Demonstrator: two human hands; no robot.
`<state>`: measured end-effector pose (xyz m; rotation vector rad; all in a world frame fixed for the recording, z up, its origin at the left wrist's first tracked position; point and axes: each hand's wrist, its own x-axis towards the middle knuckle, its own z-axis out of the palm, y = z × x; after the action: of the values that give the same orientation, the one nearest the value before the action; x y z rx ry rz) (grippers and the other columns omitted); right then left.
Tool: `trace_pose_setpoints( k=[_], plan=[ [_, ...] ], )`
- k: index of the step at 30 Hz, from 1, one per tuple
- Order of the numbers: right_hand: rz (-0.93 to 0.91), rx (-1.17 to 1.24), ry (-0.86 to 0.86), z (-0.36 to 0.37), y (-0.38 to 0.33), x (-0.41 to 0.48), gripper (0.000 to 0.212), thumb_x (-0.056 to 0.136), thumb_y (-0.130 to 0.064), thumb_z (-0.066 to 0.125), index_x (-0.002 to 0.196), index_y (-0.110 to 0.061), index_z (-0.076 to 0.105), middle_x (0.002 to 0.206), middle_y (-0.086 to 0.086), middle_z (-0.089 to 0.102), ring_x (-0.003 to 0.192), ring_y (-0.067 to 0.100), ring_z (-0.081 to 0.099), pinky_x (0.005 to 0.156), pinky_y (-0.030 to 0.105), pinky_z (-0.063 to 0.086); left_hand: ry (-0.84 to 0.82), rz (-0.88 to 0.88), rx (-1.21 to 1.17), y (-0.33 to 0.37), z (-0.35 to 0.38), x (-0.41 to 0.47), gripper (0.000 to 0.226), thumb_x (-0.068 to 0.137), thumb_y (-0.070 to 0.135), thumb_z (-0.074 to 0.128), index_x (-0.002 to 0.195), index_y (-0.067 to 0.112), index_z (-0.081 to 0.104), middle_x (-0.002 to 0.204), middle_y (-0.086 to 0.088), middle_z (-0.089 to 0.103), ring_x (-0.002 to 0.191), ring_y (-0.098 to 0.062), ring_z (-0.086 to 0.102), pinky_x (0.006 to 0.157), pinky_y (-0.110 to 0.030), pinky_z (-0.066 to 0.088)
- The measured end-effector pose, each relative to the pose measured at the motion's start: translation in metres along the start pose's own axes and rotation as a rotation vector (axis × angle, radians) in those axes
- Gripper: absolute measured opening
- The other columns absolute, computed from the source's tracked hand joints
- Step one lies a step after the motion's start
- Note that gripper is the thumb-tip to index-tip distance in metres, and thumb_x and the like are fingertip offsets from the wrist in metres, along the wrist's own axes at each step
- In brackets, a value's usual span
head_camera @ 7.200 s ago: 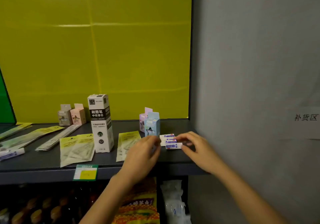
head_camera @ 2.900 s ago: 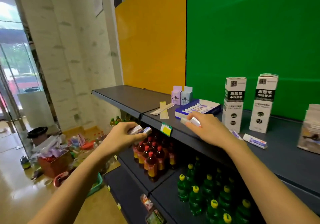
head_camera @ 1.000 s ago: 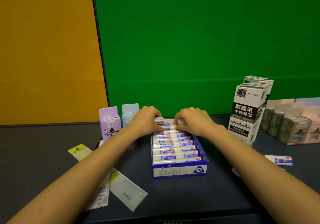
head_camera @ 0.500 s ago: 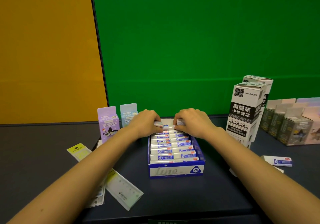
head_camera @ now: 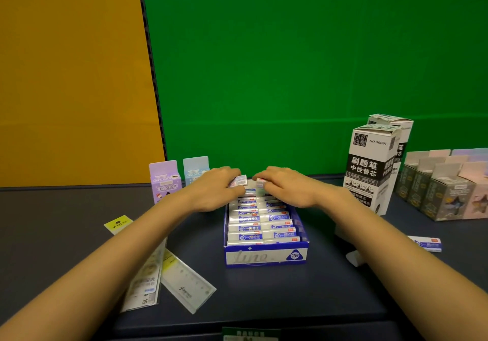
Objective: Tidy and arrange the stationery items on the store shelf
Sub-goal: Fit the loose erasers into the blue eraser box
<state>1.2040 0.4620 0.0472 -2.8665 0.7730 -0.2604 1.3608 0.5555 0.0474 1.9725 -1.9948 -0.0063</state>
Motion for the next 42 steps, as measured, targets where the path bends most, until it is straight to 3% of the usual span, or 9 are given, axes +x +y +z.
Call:
trace_pose_setpoints(
  k=[3,6,13,17,22,33,42],
  plan=[
    [-0.034,-0.042,-0.009,0.001,0.003,-0.003,0.04,0.096,-0.026,0.041,0.134,-0.014,0.041,0.126,0.01,0.054,0.116,0.024,0.049,0.097,0.035,0.038,-0.058,-0.037,-0.033,-0.001,-0.001,-0.004,0.03,0.093,0.032,0.042,0.067,0.024,0.033,0.074,0.005,0.038,0.065,-0.008,0.037,0.061,-0.028,0.029],
    [-0.04,-0.063,0.027,0.004,0.006,-0.006,0.033,0.092,-0.026,0.05,0.124,-0.017,0.046,0.119,0.008,0.058,0.11,0.022,0.051,0.093,0.035,0.043,-0.092,-0.067,-0.063,0.002,-0.001,-0.007,0.031,0.096,0.031,0.036,0.066,0.024,0.029,0.074,0.006,0.035,0.065,-0.006,0.034,0.068,-0.029,0.028],
    [-0.068,-0.124,0.113,0.006,0.007,-0.007,0.027,0.086,-0.021,0.06,0.113,-0.017,0.059,0.116,0.002,0.06,0.102,0.018,0.056,0.087,0.032,0.046,-0.098,-0.019,-0.028,-0.004,0.001,-0.007,0.017,0.098,0.029,0.033,0.093,0.014,0.038,0.096,-0.004,0.04,0.084,-0.016,0.041,0.077,-0.027,0.032],
    [-0.03,-0.107,0.178,0.007,0.006,-0.006,0.023,0.082,-0.017,0.065,0.105,-0.017,0.065,0.108,0.003,0.067,0.097,0.019,0.06,0.083,0.031,0.047,-0.045,0.007,0.009,-0.007,0.005,-0.005,0.027,0.096,0.032,0.039,0.108,0.009,0.048,0.102,-0.006,0.046,0.09,-0.018,0.048,0.079,-0.028,0.037],
    [0.0,-0.097,0.178,0.006,0.003,-0.008,0.024,0.084,-0.018,0.062,0.107,-0.018,0.068,0.111,0.002,0.069,0.101,0.019,0.062,0.088,0.036,0.05,0.076,0.04,0.146,-0.007,0.007,-0.004,0.036,0.093,0.036,0.046,0.117,0.011,0.056,0.112,-0.009,0.056,0.102,-0.022,0.052,0.085,-0.032,0.041],
    [-0.001,-0.108,0.129,0.003,0.0,-0.015,0.028,0.088,-0.018,0.057,0.114,-0.018,0.065,0.117,0.003,0.066,0.104,0.019,0.06,0.089,0.035,0.05,0.119,0.034,0.102,-0.003,0.011,0.002,0.027,0.084,0.037,0.061,0.101,0.015,0.062,0.104,-0.005,0.066,0.083,-0.012,0.044,0.074,-0.03,0.04],
    [0.017,-0.107,0.114,0.003,-0.001,-0.016,0.028,0.087,-0.018,0.058,0.114,-0.018,0.065,0.116,0.002,0.065,0.104,0.018,0.06,0.089,0.034,0.05,0.207,0.012,0.207,0.004,0.015,-0.001,0.025,0.08,0.037,0.064,0.096,0.018,0.07,0.102,-0.002,0.071,0.092,-0.022,0.061,0.075,-0.033,0.047]
  ],
)
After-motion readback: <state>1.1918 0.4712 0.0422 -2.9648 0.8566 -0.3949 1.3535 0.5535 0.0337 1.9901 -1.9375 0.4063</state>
